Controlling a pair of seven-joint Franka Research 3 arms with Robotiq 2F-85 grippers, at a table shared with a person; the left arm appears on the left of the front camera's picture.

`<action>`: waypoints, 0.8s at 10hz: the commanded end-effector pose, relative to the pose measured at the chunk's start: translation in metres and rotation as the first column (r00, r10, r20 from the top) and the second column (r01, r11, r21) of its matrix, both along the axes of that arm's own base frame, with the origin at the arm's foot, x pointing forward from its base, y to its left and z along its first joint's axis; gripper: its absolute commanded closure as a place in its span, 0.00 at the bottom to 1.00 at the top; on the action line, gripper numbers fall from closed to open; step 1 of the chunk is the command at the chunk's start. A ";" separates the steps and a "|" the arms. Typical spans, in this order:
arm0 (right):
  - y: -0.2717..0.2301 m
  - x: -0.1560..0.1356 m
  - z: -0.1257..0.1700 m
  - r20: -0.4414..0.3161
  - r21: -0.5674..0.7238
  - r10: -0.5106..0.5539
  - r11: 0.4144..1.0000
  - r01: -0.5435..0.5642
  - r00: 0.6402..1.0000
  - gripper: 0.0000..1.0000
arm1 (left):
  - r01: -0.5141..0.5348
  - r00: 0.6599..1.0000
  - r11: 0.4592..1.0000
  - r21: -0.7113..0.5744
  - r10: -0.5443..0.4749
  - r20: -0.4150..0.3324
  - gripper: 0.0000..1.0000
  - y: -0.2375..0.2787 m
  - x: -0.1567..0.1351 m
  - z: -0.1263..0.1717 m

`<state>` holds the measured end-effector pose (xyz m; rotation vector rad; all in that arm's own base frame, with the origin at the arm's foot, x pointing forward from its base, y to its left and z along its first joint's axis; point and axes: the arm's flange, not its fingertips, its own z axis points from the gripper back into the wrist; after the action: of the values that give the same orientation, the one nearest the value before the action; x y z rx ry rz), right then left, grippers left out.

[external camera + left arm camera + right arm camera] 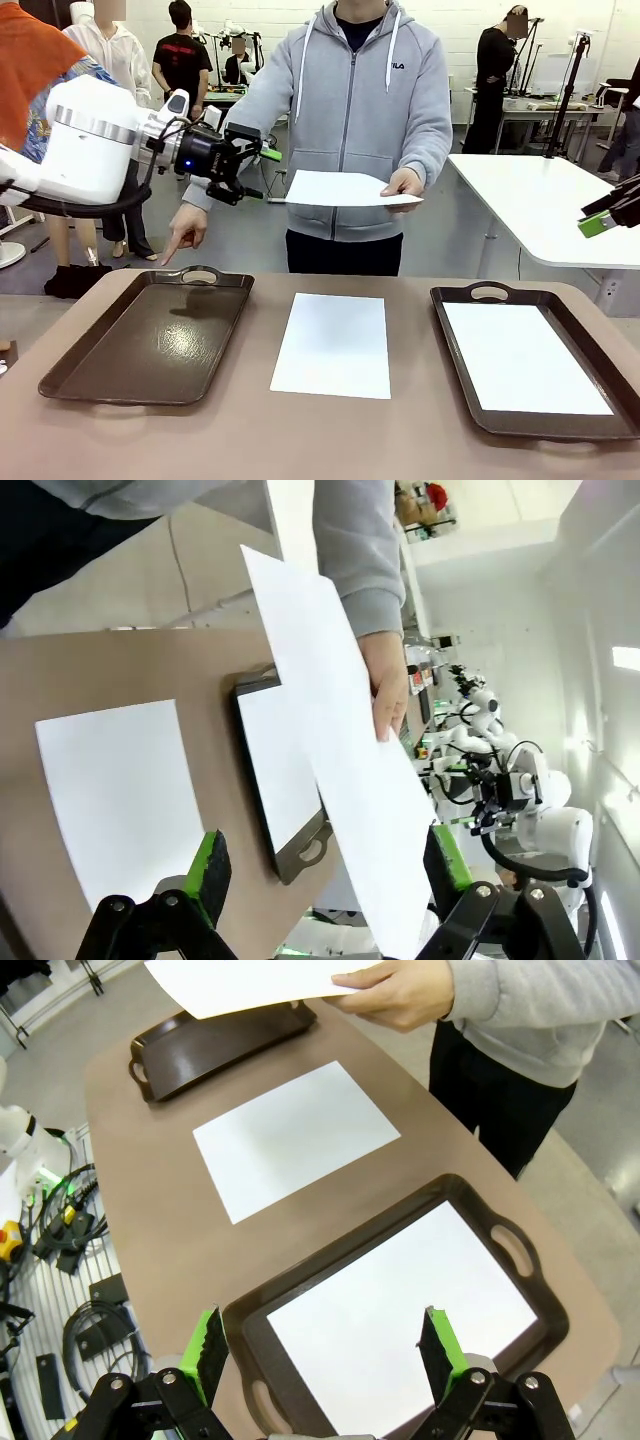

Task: Sort the A4 documents.
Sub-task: Receive the A4 Paper.

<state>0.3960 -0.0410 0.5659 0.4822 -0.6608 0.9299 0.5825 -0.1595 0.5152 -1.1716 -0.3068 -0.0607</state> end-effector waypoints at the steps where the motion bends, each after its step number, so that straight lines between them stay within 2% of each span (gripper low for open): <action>1: 0.000 0.000 -0.001 -0.003 0.002 -0.001 1.000 0.001 1.000 0.00 | 0.015 1.000 0.998 -0.068 -0.016 -0.015 0.00 -0.010 0.018 -0.007; 4: 0.000 0.000 -0.001 -0.003 0.002 -0.001 1.000 0.001 1.000 0.00 | 0.025 0.993 0.985 -0.169 -0.043 -0.107 0.00 -0.028 0.028 -0.025; 8: 0.000 0.000 -0.001 -0.003 0.002 -0.001 1.000 0.001 1.000 0.00 | 0.059 0.976 0.948 -0.313 -0.121 -0.182 0.00 -0.035 0.041 -0.039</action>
<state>0.3959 -0.0417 0.5658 0.4816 -0.6610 0.9283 0.6115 -0.1974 0.4751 -1.4349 -0.1182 0.0056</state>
